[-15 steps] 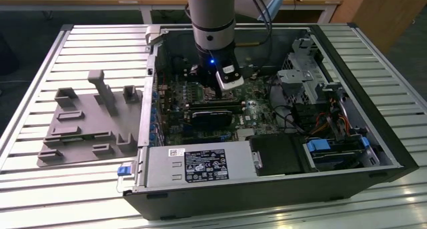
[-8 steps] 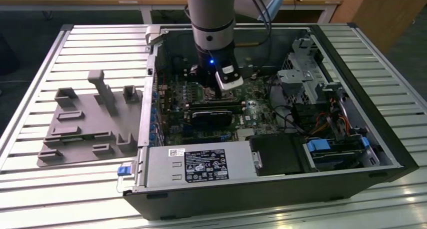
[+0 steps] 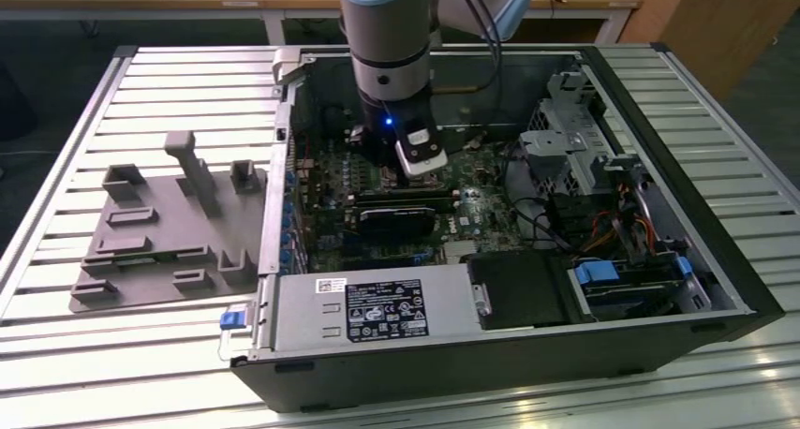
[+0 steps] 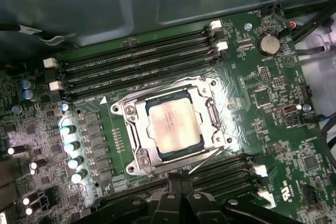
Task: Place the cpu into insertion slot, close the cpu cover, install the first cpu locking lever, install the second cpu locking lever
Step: 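Install the second cpu locking lever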
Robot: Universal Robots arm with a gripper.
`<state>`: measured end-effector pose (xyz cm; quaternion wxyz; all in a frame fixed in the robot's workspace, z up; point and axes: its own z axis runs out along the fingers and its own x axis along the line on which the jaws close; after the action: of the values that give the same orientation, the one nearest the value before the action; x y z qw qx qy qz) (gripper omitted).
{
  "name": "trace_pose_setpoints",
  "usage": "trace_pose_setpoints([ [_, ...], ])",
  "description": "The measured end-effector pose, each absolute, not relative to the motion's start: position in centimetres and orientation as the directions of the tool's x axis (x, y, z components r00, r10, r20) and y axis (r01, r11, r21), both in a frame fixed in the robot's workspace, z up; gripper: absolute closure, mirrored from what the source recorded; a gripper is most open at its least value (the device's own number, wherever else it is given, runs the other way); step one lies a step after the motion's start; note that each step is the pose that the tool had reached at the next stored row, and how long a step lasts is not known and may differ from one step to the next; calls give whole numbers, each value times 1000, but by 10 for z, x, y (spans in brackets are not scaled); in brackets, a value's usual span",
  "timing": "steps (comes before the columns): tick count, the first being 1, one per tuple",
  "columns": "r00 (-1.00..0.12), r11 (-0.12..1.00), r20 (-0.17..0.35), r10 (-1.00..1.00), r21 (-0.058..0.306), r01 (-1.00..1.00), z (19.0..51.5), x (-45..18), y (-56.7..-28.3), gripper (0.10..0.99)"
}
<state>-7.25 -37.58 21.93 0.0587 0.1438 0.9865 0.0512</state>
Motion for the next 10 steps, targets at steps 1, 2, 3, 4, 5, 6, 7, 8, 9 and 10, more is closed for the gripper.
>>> trace_pose_setpoints([
  [1, -952, 952, -99, 290, 126, 278, 219, -73, -377, 984],
  [2, -952, 951, -96, 291, 134, 278, 218, -73, -378, 984],
  [3, -952, 950, -94, 292, 143, 278, 218, -74, -380, 984],
  [4, -952, 949, -91, 293, 150, 277, 217, -74, -381, 984],
  [5, -952, 948, -90, 292, 155, 277, 217, -75, -382, 984],
  [6, -953, 949, -89, 291, 158, 275, 216, -75, -383, 984],
  [7, -954, 949, -89, 288, 161, 271, 216, -76, -384, 984],
  [8, -955, 950, -88, 284, 163, 267, 215, -76, -384, 984],
  [9, -956, 951, -88, 278, 164, 262, 215, -76, -385, 984],
  [10, -959, 953, -88, 271, 165, 254, 214, -77, -385, 984],
])
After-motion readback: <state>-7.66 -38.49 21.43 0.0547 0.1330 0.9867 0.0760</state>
